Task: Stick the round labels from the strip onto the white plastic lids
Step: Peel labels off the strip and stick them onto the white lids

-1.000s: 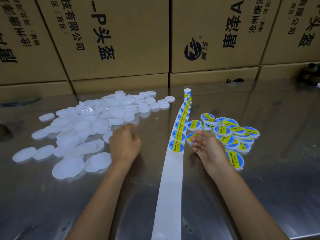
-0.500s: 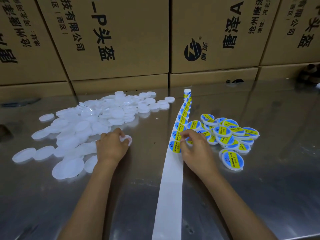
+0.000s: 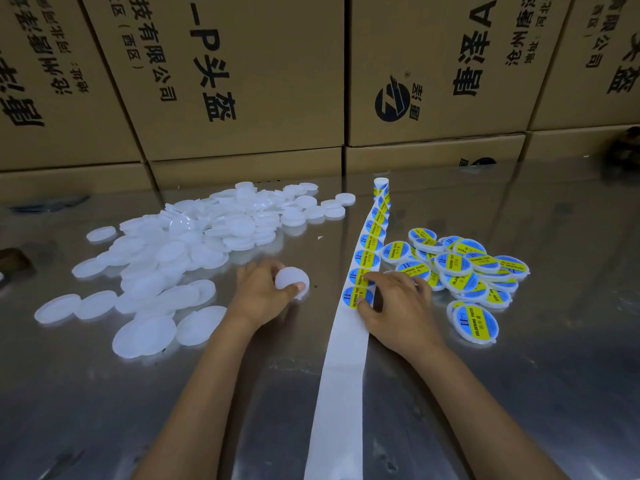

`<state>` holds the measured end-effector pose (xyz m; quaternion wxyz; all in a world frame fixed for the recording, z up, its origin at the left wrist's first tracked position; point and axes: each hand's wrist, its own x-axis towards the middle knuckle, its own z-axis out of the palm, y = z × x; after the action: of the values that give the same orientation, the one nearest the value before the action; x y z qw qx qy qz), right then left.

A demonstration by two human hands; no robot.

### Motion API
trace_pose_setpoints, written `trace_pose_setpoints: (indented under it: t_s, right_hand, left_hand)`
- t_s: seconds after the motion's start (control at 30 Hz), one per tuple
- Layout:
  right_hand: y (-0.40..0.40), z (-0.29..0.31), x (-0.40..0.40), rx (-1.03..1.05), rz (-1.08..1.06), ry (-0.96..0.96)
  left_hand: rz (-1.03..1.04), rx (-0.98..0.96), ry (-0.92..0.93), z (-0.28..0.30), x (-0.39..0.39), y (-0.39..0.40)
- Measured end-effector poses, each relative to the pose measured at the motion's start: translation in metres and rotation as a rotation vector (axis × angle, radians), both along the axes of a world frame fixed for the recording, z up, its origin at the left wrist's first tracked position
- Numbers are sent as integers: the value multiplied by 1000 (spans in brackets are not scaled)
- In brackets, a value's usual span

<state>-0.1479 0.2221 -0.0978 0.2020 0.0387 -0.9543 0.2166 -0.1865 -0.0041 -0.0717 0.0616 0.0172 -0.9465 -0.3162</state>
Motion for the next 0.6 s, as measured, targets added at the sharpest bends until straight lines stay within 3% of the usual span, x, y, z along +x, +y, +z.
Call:
trace_pose_setpoints:
  t_s: [0.07,0.2,0.37,0.6]
  right_hand:
    - [1,1,-2,-16,1,6]
    - [0,2,-4,-73,-9,14]
    - [-1,3,-6,-85,4,-26]
    - [-6,3,-3,-136,27,3]
  left_hand:
    - [-5,184,8,2,2,6]
    - [-13,248,34,3,6,20]
    - [-124,687,-14,4,12,37]
    - [-195,908,-22,6,17,52]
